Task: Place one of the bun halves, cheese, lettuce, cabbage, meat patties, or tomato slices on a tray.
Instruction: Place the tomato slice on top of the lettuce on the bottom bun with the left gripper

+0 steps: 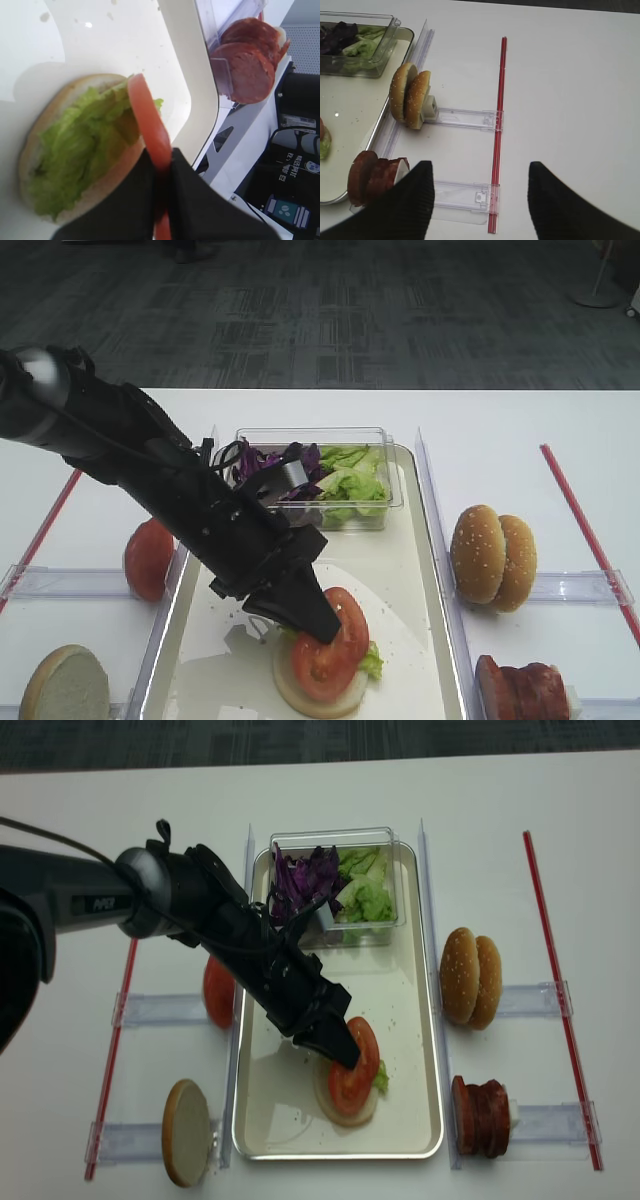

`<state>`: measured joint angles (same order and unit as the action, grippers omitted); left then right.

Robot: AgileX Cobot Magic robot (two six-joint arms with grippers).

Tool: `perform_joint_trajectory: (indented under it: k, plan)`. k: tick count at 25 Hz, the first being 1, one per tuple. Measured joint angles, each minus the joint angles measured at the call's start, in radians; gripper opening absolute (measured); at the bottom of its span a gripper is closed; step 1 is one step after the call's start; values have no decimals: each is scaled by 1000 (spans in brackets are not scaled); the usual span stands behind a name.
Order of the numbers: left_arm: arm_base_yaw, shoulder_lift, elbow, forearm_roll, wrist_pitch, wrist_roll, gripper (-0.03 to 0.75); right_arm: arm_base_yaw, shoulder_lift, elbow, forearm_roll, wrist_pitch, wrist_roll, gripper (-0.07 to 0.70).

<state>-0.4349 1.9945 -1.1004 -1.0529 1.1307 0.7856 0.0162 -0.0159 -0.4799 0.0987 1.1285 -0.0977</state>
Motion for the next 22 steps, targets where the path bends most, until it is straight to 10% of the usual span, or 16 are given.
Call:
perform_joint_trajectory:
  k: [22]
  plan:
    - [0, 0, 0, 54, -29, -87, 129, 0, 0, 0, 0, 0, 0, 445]
